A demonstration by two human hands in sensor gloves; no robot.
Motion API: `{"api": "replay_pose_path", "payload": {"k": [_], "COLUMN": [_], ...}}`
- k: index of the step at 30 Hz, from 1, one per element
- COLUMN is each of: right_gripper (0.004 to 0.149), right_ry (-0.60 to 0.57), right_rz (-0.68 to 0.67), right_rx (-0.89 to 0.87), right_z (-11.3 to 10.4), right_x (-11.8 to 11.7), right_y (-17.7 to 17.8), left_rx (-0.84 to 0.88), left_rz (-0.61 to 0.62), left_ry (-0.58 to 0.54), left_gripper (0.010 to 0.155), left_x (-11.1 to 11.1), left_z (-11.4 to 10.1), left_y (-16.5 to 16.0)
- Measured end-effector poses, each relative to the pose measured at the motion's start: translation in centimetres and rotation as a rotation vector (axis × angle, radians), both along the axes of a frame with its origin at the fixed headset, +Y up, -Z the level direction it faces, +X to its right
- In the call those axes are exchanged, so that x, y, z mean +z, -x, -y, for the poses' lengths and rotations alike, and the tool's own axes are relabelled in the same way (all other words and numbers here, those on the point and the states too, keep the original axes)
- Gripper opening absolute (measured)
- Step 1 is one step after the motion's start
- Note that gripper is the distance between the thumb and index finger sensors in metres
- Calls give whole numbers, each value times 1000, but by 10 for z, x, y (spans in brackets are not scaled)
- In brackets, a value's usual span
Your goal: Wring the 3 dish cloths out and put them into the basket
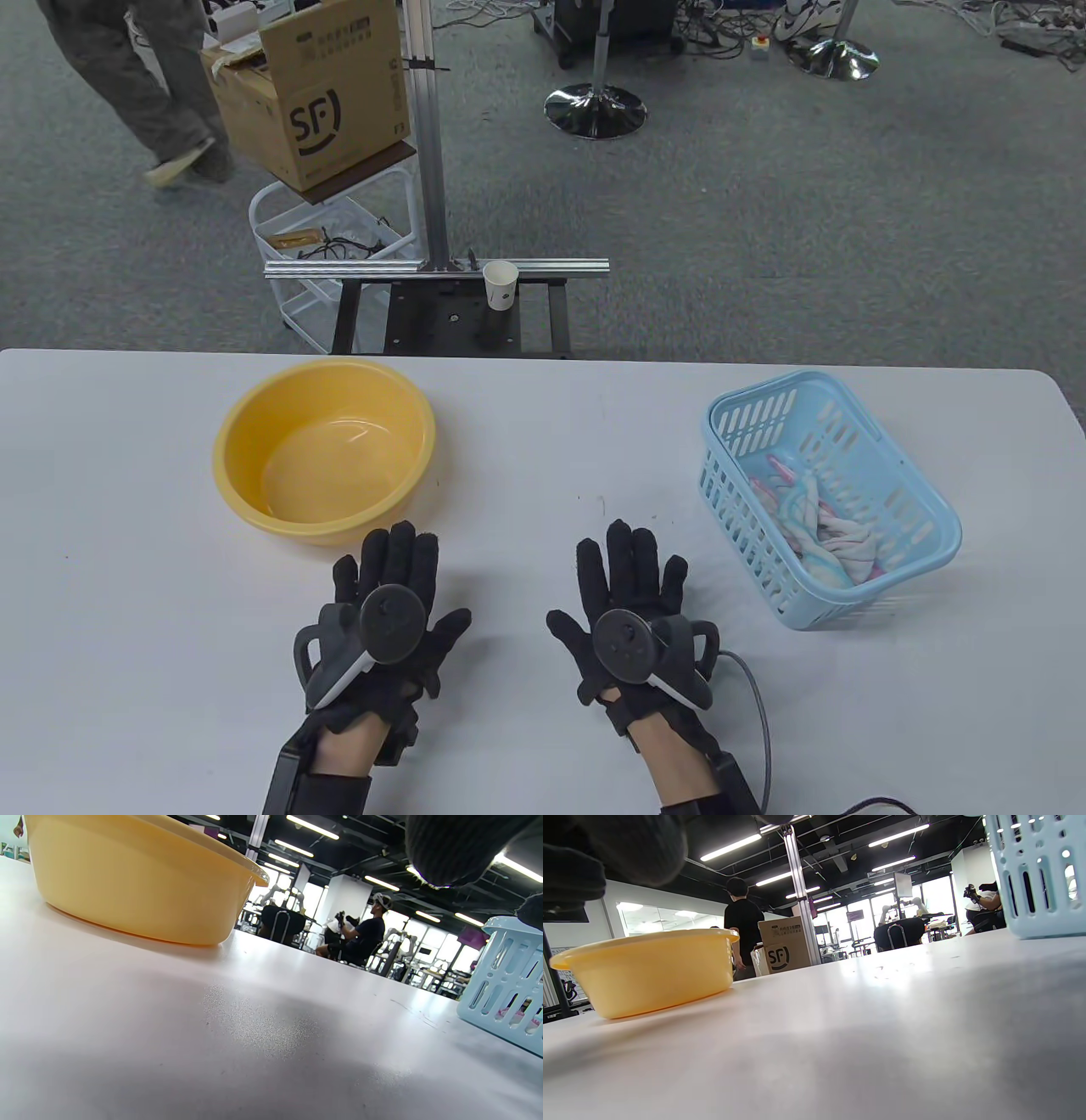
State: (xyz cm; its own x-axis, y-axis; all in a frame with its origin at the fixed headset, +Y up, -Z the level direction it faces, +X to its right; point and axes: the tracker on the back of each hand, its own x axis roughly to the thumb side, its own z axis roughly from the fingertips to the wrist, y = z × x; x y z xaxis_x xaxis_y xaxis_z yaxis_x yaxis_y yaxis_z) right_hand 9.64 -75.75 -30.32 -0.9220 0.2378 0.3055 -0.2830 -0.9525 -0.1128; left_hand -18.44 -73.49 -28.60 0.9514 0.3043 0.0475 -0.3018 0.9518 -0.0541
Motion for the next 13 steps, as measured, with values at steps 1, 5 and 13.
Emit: {"api": "replay_pose_path", "payload": {"k": [1,5,13], "right_gripper": [85,84,83], "right_ry": [4,15,30], "right_rz": [1,8,16], "right_rx": [-3,-6,-4], "right_z": [0,1,3], "right_x": [0,-2,-3], "right_y": [0,-1,-2], "left_rx": [-2,-8,-8], "left_rz": [0,1,0], "left_ry": [1,7,14], "left_gripper": [96,96,95], "left_x": [0,0,0], "left_z": [0,0,1], "left_y": [0,-1,-1]}}
